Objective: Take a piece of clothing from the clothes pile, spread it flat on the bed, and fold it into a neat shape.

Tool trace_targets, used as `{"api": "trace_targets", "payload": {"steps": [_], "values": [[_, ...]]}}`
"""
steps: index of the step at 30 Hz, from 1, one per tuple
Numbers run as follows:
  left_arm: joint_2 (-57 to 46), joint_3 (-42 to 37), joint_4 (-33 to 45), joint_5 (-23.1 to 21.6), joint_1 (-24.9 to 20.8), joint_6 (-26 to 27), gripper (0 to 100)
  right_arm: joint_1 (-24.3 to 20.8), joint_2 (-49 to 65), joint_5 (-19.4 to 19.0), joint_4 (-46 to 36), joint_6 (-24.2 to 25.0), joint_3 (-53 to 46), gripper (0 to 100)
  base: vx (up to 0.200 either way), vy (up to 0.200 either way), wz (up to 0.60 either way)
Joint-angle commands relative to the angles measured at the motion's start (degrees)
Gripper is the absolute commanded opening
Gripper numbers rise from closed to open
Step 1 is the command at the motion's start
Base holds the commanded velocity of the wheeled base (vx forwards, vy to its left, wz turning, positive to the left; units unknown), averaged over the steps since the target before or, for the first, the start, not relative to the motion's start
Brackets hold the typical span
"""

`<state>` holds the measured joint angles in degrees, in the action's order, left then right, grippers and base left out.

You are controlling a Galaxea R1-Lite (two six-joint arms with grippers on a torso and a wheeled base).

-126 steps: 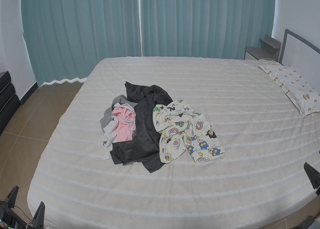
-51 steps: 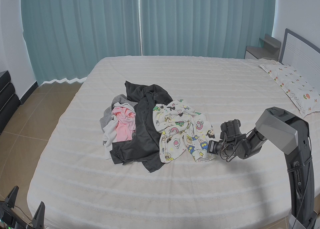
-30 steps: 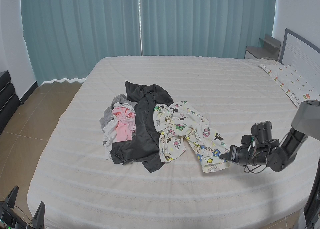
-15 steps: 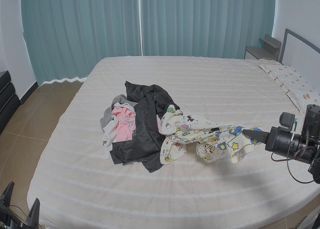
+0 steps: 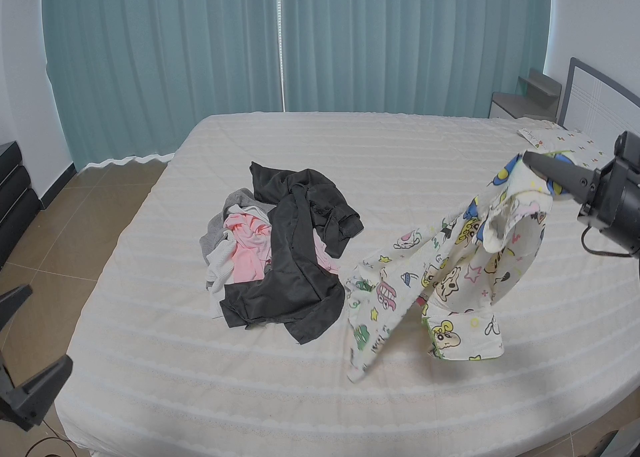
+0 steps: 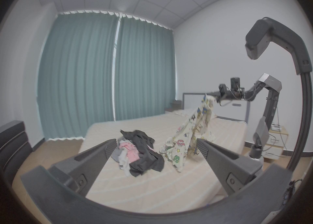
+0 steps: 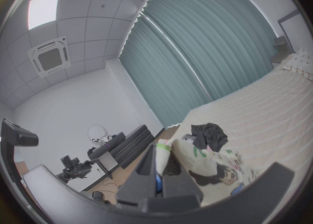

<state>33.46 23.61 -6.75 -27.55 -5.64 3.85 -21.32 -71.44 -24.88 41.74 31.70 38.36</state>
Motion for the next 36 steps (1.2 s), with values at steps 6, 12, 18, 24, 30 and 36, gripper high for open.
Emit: {"api": "trace_targets", "payload": {"steps": [6, 12, 18, 24, 30, 36], "values": [[56.4, -3.7, -23.7, -6.4, -26.9, 7.2, 100, -8.2, -3.1, 3.3, -5.0, 2.5, 16.2, 0, 0.0, 0.0, 0.0], [61.3, -4.1, -30.5, -2.1, -33.2, 6.3, 100, -10.1, -4.9, 4.8, -4.9, 2.3, 16.8, 0, 0.0, 0.0, 0.0], [63.4, -3.5, -34.6, -0.2, -34.7, 2.7, 100, -12.6, -6.7, 7.0, -4.8, 2.2, 17.9, 0, 0.0, 0.0, 0.0], [72.8, -0.8, -47.9, 9.4, -35.6, -2.3, 100, -13.4, -6.8, 7.0, -4.8, 2.3, 17.1, 0, 0.0, 0.0, 0.0], [79.2, 4.9, -54.9, 18.9, -37.1, -9.9, 100, -13.3, -5.9, 7.0, -4.9, 2.3, 17.0, 0, 0.0, 0.0, 0.0], [82.6, 8.6, -56.6, 22.0, -36.4, -10.7, 100, -13.3, -5.2, 6.8, -5.0, 2.3, 17.0, 0, 0.0, 0.0, 0.0]]}}
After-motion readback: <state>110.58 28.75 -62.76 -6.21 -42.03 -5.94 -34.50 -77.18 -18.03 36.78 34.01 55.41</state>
